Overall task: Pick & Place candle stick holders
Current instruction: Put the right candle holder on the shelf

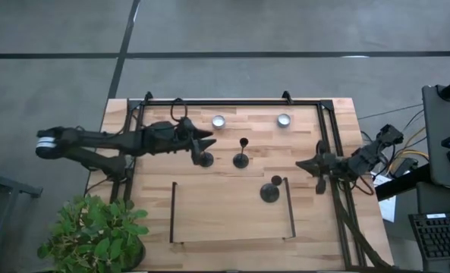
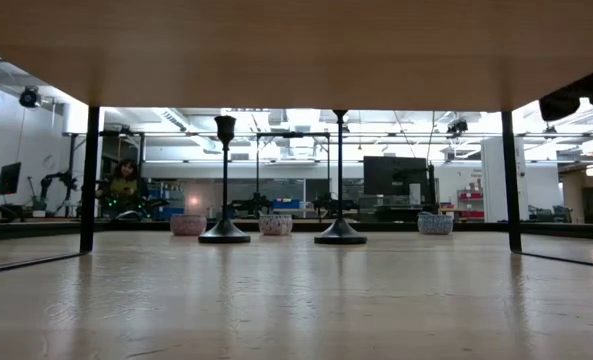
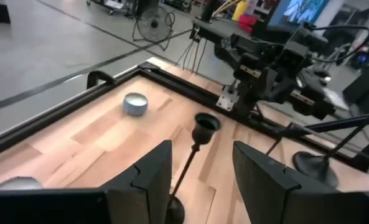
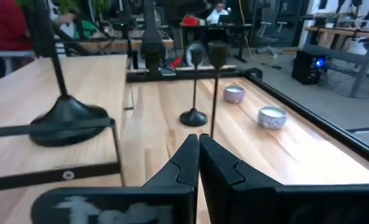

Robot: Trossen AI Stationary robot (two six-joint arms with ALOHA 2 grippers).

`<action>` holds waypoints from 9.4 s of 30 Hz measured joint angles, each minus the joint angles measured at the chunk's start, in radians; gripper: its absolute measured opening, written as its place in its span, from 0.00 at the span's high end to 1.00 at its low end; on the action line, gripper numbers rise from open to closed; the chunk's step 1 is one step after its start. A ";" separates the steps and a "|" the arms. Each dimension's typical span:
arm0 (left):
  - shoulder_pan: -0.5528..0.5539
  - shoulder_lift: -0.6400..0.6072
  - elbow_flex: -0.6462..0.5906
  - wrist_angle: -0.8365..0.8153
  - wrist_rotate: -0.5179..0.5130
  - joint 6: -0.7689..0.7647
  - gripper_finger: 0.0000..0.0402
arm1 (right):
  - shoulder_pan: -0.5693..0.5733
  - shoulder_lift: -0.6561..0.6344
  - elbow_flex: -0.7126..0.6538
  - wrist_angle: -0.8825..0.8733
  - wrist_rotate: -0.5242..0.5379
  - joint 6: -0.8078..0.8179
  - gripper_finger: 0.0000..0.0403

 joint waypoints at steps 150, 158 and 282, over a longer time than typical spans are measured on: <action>0.062 0.608 0.381 -0.069 0.123 0.202 0.59 | -0.641 0.134 -0.049 0.116 -0.878 -0.060 0.98; 0.062 0.645 0.381 0.001 0.141 0.180 0.60 | -0.642 0.134 -0.049 0.117 -0.878 -0.051 0.98; -0.456 0.557 0.752 -0.668 -0.117 0.080 0.68 | -0.641 0.141 -0.049 0.122 -0.851 -0.148 0.98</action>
